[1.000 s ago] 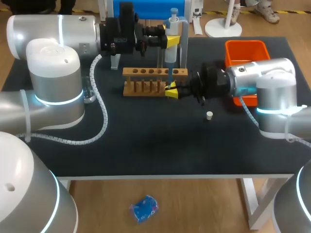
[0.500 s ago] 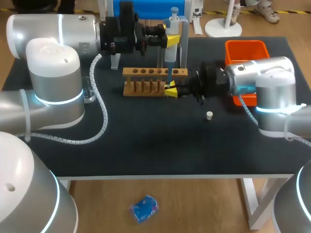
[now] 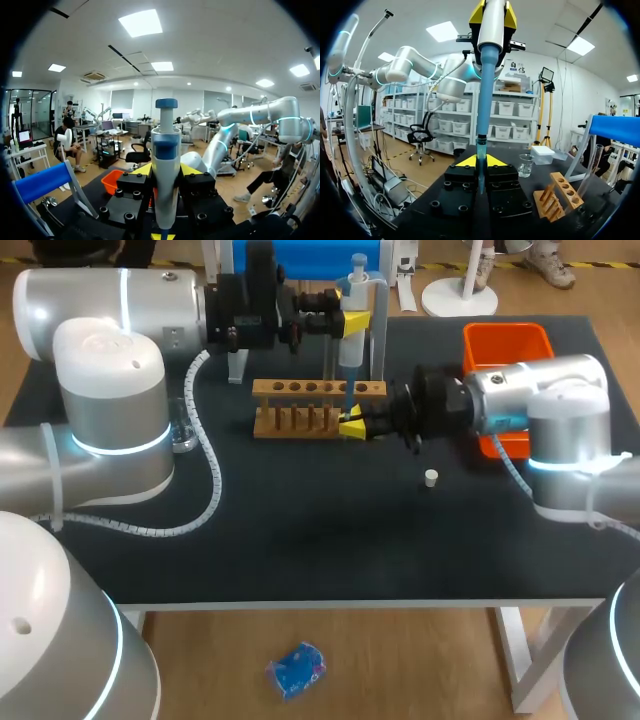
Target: Invert the test tube, pick up the pipette, mount the tip to pipette, aspirate from beaker and dispense into the tube, eject the tip, return the pipette, and cap with the stopper.
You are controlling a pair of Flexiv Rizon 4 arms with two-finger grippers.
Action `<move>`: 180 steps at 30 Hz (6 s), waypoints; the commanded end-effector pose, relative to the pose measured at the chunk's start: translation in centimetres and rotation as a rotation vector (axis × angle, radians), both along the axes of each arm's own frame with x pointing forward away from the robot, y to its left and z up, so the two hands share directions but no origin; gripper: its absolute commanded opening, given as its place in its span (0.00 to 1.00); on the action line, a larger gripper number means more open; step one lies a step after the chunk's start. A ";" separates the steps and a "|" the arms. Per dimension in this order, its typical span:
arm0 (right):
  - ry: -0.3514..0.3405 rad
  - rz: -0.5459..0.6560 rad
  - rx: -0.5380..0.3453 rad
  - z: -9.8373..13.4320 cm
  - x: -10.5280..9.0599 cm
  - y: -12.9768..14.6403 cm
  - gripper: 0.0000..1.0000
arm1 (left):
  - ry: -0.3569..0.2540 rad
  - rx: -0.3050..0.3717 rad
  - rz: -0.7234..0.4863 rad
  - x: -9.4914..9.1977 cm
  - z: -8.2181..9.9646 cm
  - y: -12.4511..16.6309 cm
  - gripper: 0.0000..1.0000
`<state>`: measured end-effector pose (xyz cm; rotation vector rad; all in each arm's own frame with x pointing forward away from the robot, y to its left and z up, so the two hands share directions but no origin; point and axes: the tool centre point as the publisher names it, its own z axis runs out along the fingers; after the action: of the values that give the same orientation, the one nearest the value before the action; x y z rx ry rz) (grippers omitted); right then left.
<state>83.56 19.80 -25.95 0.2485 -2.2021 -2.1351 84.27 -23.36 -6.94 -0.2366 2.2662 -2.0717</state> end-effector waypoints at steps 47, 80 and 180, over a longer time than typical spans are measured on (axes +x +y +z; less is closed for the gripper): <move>0.059 -0.193 0.017 1.3 0.0 -0.3 1.00 | 0.002 0.000 -0.003 0.0 -0.9 0.1 0.00; 0.089 0.083 -0.170 -0.7 -2.9 -5.9 1.00 | 0.002 0.000 -0.003 0.0 -0.9 0.1 0.00; 0.089 0.083 -0.170 -0.7 -2.9 -5.9 1.00 | -0.093 0.036 0.363 10.3 -3.4 26.9 0.00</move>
<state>80.69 14.03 -26.74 0.2246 -2.2625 -1.8698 94.70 2.87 -10.26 -0.7068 1.8824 -1.6221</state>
